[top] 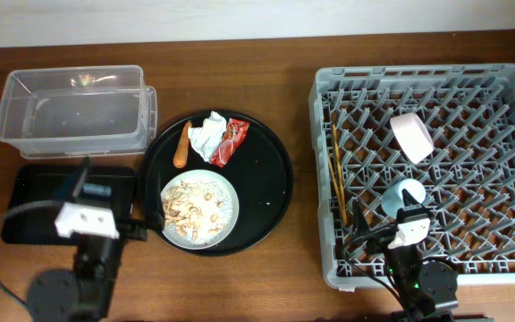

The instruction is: Sort waste into correct bins and load items into the dishwasher rack

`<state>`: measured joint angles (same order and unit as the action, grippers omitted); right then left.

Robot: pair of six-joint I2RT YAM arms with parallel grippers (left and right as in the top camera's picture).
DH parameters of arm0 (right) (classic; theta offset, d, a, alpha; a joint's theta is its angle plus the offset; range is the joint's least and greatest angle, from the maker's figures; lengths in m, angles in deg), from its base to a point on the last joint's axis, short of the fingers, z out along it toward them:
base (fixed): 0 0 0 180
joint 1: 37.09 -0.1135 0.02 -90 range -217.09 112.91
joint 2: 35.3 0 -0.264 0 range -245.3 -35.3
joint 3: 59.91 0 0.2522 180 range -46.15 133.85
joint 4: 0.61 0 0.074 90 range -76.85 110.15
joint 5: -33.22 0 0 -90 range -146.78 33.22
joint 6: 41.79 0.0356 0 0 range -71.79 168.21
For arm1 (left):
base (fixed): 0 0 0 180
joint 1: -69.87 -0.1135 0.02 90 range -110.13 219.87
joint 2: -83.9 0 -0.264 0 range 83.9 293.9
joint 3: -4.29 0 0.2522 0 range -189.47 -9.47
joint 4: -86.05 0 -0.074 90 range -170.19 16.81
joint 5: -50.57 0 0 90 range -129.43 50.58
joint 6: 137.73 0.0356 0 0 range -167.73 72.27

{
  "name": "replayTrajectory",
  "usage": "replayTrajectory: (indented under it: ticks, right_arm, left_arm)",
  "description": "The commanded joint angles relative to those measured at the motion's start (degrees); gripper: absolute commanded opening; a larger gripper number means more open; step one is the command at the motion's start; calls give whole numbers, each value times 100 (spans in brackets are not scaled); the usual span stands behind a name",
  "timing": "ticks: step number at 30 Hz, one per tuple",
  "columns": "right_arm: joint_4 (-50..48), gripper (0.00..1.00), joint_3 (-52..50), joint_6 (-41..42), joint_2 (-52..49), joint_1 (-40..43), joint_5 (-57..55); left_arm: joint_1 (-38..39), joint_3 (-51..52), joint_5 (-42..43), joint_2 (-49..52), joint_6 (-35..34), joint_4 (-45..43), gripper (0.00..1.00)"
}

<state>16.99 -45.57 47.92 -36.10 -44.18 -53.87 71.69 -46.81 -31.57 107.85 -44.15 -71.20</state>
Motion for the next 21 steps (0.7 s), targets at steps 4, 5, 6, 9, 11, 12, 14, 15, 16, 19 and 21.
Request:
replayTrajectory:
  ticks: [4,5,6,9,11,12,14,15,16,19,21]
  right_arm:
    - [31,98,-26,-35,44,37,31]
    - [31,98,-26,-35,44,37,31]
    - [31,98,-26,-35,44,37,31]
    - [31,98,-26,-35,44,37,31]
    - [31,98,-26,-35,44,37,31]
    - [31,98,-26,-35,44,37,31]
    - [31,98,-26,-35,44,37,31]
    - [31,98,-26,-35,44,37,31]
    - [31,98,-26,-35,44,37,31]
    - [31,98,-26,-35,44,37,31]
    - [31,98,-26,-35,44,37,31]
  left_arm:
    - [-168,2275,-85,-1775,127,-872,99]
    - [-199,2507,-85,-1934,127,-901,99]
    - [-212,2680,-85,-2057,127,-944,99]
    - [-212,3375,-83,-2367,127,-1259,99]
    - [-210,3698,-68,-2367,127,-1473,99]
    - [-216,3683,-136,-2367,129,-1370,99]
    - [-216,3687,-289,-2367,127,-1193,99]
    - [-216,3687,-306,-2367,127,-1069,99]
    - [-216,3687,-302,-2367,127,-964,99]
    - [-210,3687,-295,-2367,125,-782,99]
    - [-210,3685,-275,-2367,125,-785,99]
